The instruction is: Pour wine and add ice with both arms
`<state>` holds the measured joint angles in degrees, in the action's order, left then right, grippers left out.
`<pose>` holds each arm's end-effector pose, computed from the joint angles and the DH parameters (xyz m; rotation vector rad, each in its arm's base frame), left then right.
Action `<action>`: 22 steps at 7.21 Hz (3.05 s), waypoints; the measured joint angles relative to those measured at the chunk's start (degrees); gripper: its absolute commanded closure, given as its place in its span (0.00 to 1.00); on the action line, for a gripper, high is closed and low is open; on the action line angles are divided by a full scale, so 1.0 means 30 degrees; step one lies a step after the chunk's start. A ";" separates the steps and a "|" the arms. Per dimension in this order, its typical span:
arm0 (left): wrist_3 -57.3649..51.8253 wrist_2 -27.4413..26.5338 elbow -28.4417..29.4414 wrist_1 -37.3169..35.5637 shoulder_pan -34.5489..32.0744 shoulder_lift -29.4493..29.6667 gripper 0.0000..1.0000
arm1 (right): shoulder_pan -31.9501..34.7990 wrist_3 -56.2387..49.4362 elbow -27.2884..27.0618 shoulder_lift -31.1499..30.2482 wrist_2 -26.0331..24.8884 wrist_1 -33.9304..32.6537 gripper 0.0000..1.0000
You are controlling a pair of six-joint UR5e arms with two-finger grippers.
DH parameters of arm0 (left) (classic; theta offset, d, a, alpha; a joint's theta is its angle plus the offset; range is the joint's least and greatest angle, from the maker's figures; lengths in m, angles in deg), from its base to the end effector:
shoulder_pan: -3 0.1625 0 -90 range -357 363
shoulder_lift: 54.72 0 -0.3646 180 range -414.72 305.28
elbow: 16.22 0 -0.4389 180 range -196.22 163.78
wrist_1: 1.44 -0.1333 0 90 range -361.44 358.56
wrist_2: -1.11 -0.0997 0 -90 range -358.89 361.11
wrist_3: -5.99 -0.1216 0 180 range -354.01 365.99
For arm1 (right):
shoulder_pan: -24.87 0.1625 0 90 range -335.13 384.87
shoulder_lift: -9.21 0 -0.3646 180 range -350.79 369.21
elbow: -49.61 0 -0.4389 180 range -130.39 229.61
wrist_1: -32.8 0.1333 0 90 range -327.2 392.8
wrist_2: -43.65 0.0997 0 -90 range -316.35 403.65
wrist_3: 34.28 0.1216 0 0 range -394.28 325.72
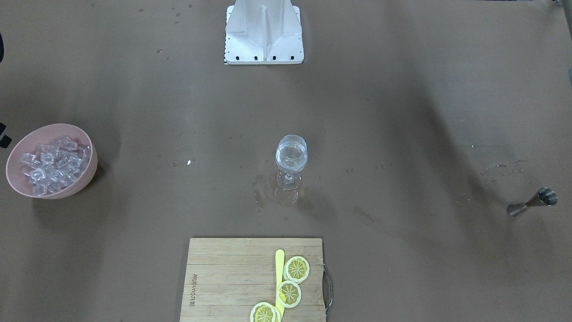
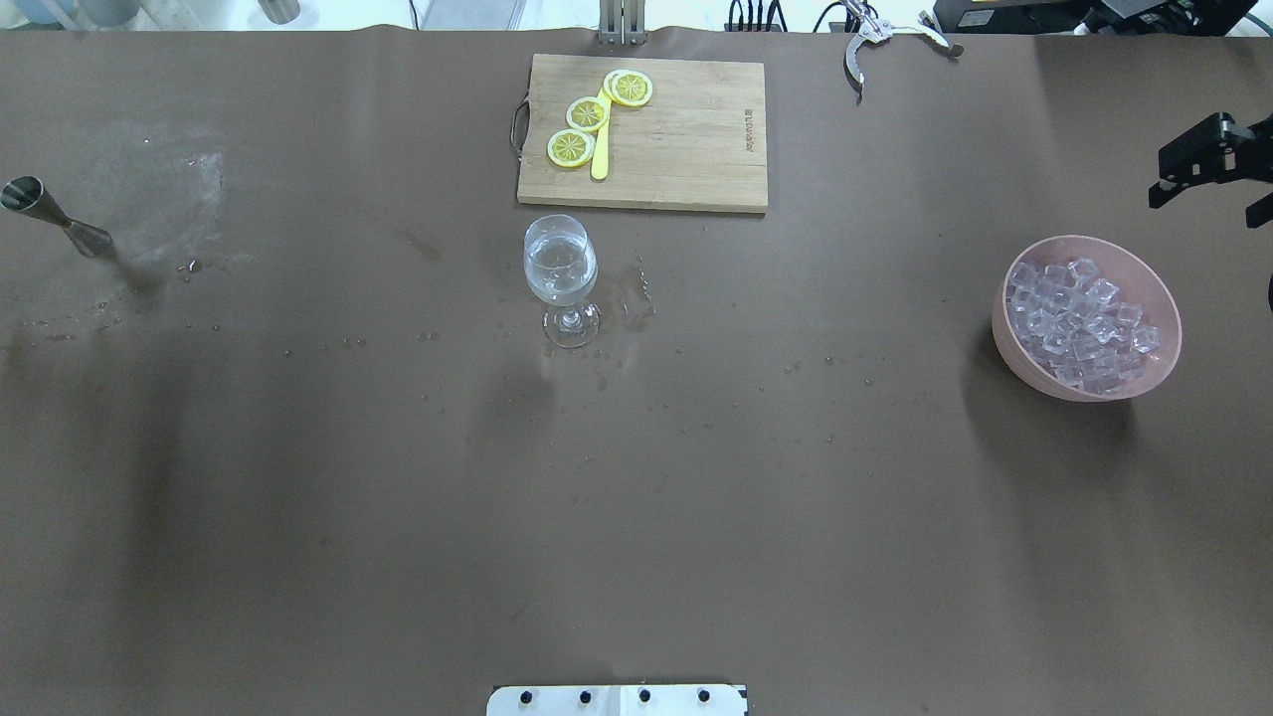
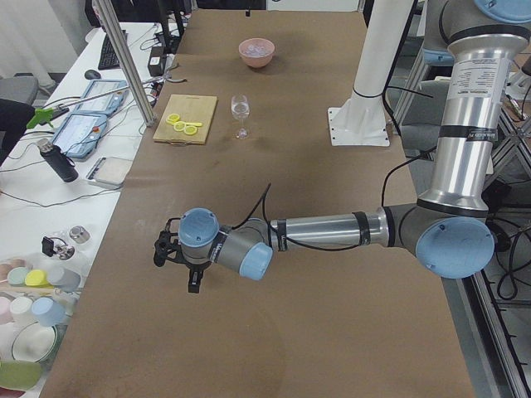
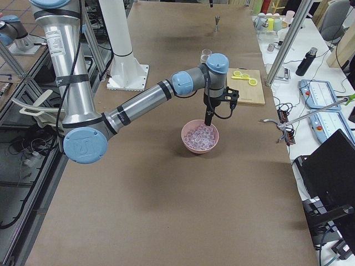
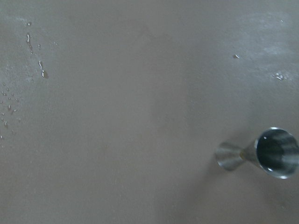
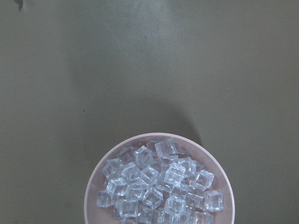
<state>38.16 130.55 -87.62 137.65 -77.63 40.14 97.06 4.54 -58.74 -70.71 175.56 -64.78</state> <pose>0.0412 -0.5941 0.6489 0.3172 0.8320 -0.1591 -0.1263 -0.5635 0.3616 -0.0372 -0.8025 0.2137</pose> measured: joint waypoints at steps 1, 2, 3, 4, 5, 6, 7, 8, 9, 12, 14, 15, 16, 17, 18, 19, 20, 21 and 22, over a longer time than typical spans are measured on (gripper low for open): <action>0.1418 -0.1047 0.0131 0.1732 0.0746 -0.0234 0.02 | -0.0219 0.0128 0.0773 0.0005 -0.0010 0.0656 0.00; 0.2811 -0.2130 0.0176 0.3567 0.1533 -0.0577 0.02 | -0.0413 0.0287 0.1272 0.0008 -0.0004 0.0936 0.00; 0.4349 -0.3410 0.0189 0.5619 0.2472 -0.1025 0.02 | -0.0570 0.0403 0.1617 0.0008 0.0015 0.1040 0.00; 0.5736 -0.4895 0.0184 0.7538 0.3497 -0.1529 0.03 | -0.0749 0.0452 0.1941 0.0069 0.0034 0.1073 0.01; 0.6846 -0.6574 0.0162 0.9179 0.4584 -0.2001 0.03 | -0.0965 0.0476 0.2332 0.0225 0.0043 0.1084 0.05; 0.7594 -0.8385 0.0144 1.0330 0.5699 -0.2334 0.03 | -0.1141 0.0493 0.2680 0.0399 0.0068 0.1095 0.05; 0.8132 -1.0363 0.0148 1.1154 0.6891 -0.2553 0.03 | -0.1329 0.0537 0.3019 0.0532 0.0097 0.1227 0.05; 0.8479 -1.2081 0.0174 1.1732 0.7872 -0.2682 0.03 | -0.1558 0.0775 0.3657 0.0630 0.0105 0.1978 0.05; 0.8771 -1.3535 0.0220 1.2304 0.8583 -0.2808 0.03 | -0.1887 0.1556 0.4503 0.0740 0.0086 0.3441 0.05; 0.9076 -1.8183 0.0488 1.3923 1.0488 -0.3107 0.07 | -0.2634 0.3392 0.5310 0.1169 -0.0036 0.5316 0.05; 0.9003 -1.9905 0.1007 1.4039 1.1336 -0.2620 0.03 | -0.2695 0.3510 0.5167 0.0584 -0.0136 0.5578 0.05; 0.8915 -2.0153 0.1511 1.4042 1.1475 -0.2169 0.03 | -0.2701 0.3551 0.5022 0.0112 -0.0157 0.5899 0.05; 0.8788 -2.0240 0.1916 1.4053 1.1528 -0.1823 0.03 | -0.2703 0.3793 0.4768 -0.0367 -0.0167 0.6307 0.05; 0.8454 -2.0257 0.2149 1.4052 1.1555 -0.1575 0.03 | -0.2734 0.4196 0.4417 -0.0731 -0.0170 0.6603 0.05; 0.8025 -2.0262 0.2413 1.4049 1.1571 -0.1262 0.05 | -0.2830 0.4459 0.4174 -0.0957 -0.0205 0.6731 0.05; 0.7755 -2.0244 0.2864 1.4053 1.1580 -0.0825 0.06 | -0.3023 0.4599 0.4116 -0.1061 -0.0316 0.6779 0.07; 0.7645 -2.0177 0.3313 1.4074 1.1584 -0.0472 0.08 | -0.3207 0.4787 0.4138 -0.1107 -0.0435 0.6795 0.07; 0.7606 -2.0086 0.3552 1.4091 1.1584 -0.0327 0.12 | -0.3340 0.5334 0.4160 -0.1115 -0.0483 0.6808 0.07; 0.7593 -2.0012 0.3638 1.4100 1.1583 -0.0296 0.18 | -0.3422 0.6221 0.4171 -0.1112 -0.0487 0.6821 0.07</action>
<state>60.94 70.51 -76.71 179.95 -42.88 39.25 86.79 23.20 -46.22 -74.05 174.10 -44.32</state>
